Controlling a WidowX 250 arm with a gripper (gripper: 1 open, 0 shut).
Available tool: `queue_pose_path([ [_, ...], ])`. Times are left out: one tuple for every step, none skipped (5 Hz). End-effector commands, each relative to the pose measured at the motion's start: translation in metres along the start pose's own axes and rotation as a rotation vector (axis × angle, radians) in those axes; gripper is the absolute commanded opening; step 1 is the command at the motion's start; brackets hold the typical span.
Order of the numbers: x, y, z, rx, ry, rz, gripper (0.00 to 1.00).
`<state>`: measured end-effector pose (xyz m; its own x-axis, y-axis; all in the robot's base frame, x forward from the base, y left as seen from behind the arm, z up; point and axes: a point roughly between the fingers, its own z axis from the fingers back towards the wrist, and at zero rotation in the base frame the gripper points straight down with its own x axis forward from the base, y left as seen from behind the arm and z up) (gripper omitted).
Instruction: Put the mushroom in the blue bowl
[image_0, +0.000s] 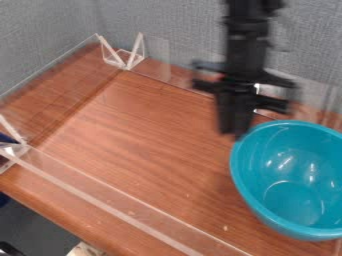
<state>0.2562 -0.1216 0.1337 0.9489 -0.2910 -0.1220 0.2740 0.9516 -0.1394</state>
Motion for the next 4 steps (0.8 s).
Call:
queue_pose_path([
  [0.007, -0.054, 0.040, 0.052, -0.090, -0.174, 0.00],
  [0.000, -0.058, 0.010, 0.055, -0.060, -0.249, 0.00],
  [-0.010, -0.055, -0.001, 0.054, -0.046, -0.249, 0.00],
  [-0.014, -0.052, -0.014, 0.054, -0.037, -0.245, 0.00],
])
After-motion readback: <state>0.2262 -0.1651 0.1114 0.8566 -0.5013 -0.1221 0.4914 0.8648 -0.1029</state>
